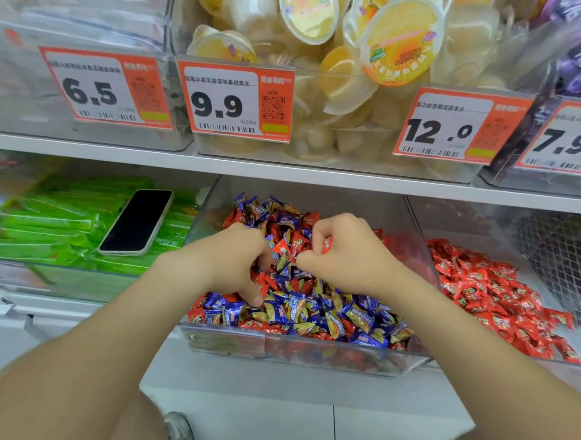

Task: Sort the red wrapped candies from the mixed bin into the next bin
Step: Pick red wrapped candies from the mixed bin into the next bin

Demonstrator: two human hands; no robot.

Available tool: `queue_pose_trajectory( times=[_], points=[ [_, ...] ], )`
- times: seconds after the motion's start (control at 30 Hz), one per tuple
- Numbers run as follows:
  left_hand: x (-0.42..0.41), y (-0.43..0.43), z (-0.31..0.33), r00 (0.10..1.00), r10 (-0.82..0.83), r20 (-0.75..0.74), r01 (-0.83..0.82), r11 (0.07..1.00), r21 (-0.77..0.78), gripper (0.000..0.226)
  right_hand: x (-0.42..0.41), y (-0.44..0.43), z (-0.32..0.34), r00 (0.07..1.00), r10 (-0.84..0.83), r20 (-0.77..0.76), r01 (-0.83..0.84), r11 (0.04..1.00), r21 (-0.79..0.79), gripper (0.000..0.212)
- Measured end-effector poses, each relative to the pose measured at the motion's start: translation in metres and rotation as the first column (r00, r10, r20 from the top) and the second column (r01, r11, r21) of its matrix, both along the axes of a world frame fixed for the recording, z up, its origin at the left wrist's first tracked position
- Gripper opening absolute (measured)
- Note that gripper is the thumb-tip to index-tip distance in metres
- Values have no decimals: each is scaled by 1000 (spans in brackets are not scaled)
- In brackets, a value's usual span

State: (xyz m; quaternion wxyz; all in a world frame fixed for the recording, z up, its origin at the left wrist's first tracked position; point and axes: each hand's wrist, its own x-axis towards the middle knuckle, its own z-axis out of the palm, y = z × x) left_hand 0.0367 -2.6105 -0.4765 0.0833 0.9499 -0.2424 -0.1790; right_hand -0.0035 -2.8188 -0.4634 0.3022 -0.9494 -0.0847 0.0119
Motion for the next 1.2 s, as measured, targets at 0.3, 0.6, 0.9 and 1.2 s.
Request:
queue_pose_trajectory(
  times=[0.3, 0.6, 0.9, 1.2],
  points=[
    [5, -6, -15, 992, -66, 107, 73, 995, -67, 21, -4, 12, -24, 963, 267, 36, -251, 939, -237, 24],
    [6, 3, 1, 989, 54, 136, -11, 954, -299, 15, 7, 12, -29, 992, -27, 125, 88, 852, -516, 62],
    [1, 9, 7, 998, 44, 52, -34, 982, -184, 15, 19, 13, -36, 968, 249, -23, -248, 943, -221, 20],
    [-9, 13, -4, 999, -9, 53, 7, 999, 42, 36, 15, 10, -23, 925, 342, -168, -380, 807, -451, 41]
  ],
)
